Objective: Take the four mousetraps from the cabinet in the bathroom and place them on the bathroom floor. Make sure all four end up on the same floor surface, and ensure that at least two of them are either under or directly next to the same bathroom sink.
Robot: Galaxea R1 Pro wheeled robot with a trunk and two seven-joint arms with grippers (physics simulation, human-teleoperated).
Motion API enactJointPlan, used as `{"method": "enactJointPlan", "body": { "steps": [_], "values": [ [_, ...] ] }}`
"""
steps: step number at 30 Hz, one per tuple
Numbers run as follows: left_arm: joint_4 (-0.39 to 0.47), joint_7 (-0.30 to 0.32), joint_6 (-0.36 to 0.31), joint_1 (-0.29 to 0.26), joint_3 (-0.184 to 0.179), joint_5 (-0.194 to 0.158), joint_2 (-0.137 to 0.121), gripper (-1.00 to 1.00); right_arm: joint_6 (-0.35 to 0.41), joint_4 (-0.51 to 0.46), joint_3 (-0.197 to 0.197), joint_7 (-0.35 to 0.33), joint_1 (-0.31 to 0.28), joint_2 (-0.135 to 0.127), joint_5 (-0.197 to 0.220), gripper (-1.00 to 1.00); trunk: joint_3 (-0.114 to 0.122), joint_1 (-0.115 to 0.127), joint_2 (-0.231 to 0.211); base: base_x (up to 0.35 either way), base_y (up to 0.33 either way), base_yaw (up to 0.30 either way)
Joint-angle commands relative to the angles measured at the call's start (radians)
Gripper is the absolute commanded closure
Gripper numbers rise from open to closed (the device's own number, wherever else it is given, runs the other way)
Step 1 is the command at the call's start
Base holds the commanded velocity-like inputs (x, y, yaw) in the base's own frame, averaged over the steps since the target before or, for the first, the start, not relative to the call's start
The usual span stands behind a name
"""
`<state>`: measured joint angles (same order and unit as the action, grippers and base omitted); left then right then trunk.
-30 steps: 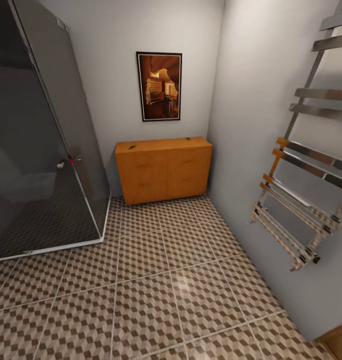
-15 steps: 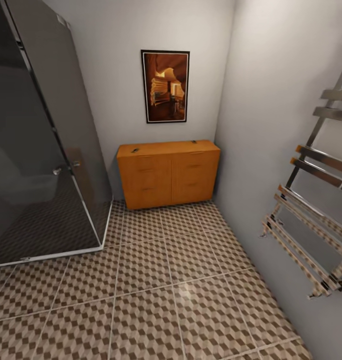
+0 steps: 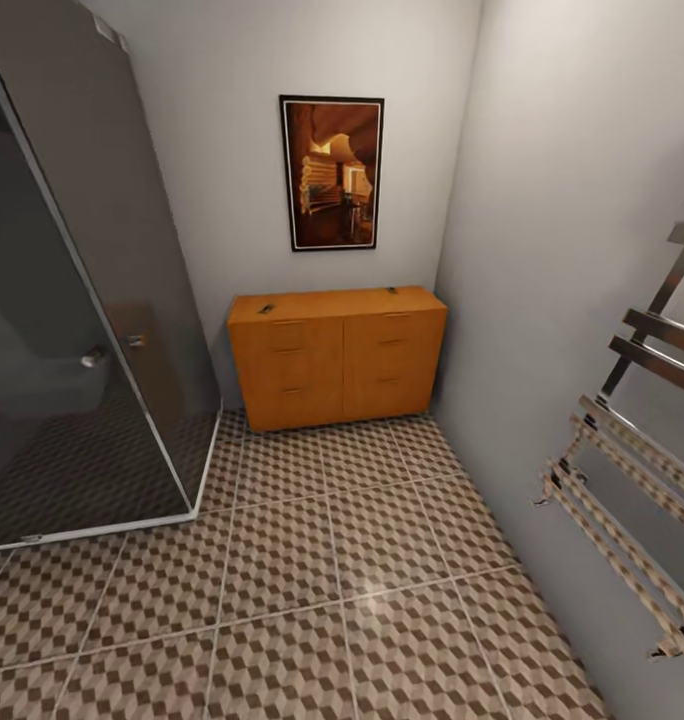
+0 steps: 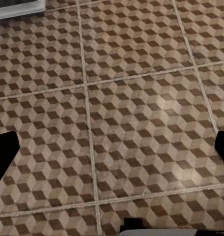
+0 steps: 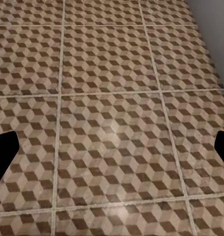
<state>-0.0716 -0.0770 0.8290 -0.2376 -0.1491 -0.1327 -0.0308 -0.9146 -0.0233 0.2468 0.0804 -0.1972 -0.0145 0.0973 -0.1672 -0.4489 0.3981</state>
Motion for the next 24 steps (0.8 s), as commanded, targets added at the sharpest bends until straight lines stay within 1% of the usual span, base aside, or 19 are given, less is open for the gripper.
{"method": "enactJointPlan", "body": {
  "steps": [1,15,24],
  "values": [
    [-0.004,-0.003,0.006,-0.002,-0.009,-0.007,0.0,-1.0,-0.002,0.0,0.009,0.001,-0.001,0.0,0.009,-1.0,-0.002,-0.001,0.002,0.327,-0.087,0.002],
    [-0.004,-0.003,0.006,-0.002,-0.009,-0.007,0.0,-1.0,-0.002,0.0,0.01,0.001,-0.001,0.002,0.007,-1.0,-0.002,-0.001,0.002,0.327,-0.087,0.0],
    [-0.004,-0.003,0.006,-0.002,-0.009,-0.007,0.0,-1.0,-0.003,0.0,0.01,0.0,-0.001,0.002,0.007,-1.0,-0.002,-0.001,0.002,0.328,-0.025,0.0]
  ]
}}
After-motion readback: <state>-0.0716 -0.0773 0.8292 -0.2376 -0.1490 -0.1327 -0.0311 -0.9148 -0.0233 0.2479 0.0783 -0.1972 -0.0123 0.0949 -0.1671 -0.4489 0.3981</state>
